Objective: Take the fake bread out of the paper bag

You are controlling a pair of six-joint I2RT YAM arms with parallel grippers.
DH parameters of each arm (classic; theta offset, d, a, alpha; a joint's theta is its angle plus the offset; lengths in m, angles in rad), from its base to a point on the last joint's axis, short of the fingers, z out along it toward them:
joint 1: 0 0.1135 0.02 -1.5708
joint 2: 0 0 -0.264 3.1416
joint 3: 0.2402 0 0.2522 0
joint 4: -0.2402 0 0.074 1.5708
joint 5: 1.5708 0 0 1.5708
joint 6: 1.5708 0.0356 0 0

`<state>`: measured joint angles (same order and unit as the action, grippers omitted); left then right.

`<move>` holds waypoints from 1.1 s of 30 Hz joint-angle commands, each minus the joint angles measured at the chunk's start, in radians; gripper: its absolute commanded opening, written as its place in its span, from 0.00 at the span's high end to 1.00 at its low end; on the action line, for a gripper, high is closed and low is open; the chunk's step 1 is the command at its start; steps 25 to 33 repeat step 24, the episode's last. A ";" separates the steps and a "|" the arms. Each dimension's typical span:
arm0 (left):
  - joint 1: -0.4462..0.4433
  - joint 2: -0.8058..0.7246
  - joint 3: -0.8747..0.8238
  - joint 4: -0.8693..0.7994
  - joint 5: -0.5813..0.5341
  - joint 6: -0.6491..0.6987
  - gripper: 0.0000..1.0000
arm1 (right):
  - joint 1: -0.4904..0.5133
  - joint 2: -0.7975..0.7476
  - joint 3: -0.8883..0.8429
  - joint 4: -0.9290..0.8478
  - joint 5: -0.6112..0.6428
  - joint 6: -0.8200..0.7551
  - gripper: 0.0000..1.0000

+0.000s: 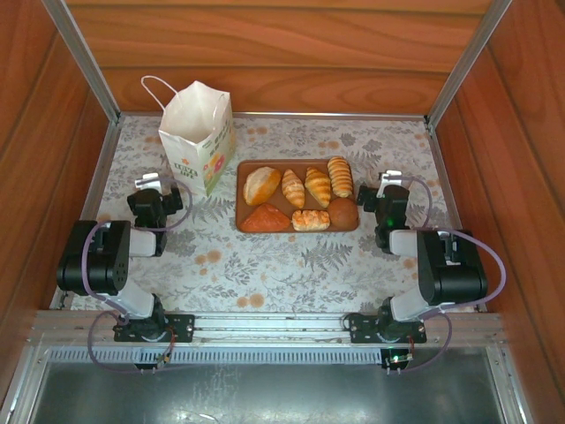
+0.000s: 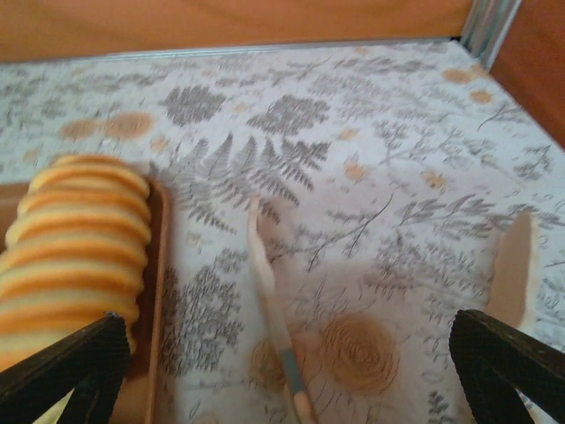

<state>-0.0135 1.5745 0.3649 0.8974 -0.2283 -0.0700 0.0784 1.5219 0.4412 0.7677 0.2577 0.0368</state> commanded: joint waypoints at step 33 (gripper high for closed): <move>-0.003 -0.018 0.006 0.008 -0.068 -0.002 0.00 | -0.008 0.005 0.006 -0.009 0.058 0.029 0.00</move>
